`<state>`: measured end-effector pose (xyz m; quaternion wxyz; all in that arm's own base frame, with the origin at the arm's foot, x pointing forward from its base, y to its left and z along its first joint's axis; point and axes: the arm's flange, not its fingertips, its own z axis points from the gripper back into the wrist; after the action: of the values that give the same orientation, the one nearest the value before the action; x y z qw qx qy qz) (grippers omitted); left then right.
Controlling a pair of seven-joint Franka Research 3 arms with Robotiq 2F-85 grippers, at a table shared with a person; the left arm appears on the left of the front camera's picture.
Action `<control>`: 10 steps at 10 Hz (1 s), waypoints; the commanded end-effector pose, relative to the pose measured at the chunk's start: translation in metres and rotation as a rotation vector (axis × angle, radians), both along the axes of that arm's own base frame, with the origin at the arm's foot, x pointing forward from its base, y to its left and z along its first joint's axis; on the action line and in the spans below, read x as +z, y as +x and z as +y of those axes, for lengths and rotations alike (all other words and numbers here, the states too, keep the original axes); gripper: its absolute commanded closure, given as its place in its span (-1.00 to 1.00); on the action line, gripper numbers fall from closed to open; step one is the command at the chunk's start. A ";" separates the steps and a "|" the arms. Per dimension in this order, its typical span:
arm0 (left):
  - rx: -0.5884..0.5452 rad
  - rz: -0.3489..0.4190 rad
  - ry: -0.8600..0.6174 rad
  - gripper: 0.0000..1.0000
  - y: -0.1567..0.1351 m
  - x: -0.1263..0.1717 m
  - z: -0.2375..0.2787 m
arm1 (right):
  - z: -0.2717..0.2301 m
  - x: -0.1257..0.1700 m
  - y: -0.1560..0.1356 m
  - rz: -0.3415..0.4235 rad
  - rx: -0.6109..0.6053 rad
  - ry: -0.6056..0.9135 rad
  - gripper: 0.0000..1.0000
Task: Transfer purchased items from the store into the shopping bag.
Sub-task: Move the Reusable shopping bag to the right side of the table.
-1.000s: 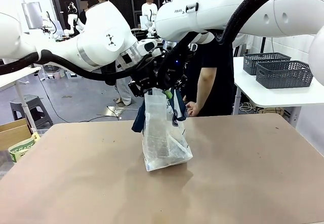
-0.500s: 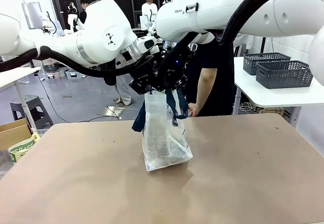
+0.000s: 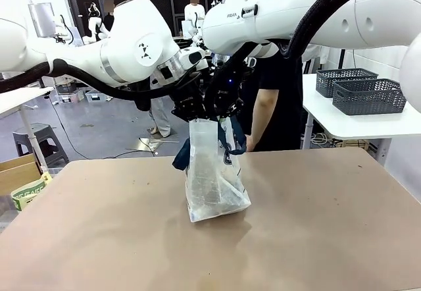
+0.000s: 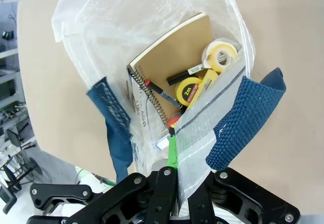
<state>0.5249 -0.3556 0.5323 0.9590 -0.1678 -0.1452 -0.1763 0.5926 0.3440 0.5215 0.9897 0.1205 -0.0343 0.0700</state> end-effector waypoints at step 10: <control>-0.008 -0.007 0.008 1.00 -0.002 0.001 -0.003 | -0.002 0.000 0.001 0.004 0.049 0.005 0.71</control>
<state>0.5223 -0.3591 0.5326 0.9591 -0.1633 -0.1464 -0.1788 0.5933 0.3417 0.5213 0.9874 0.1239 -0.0298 0.0940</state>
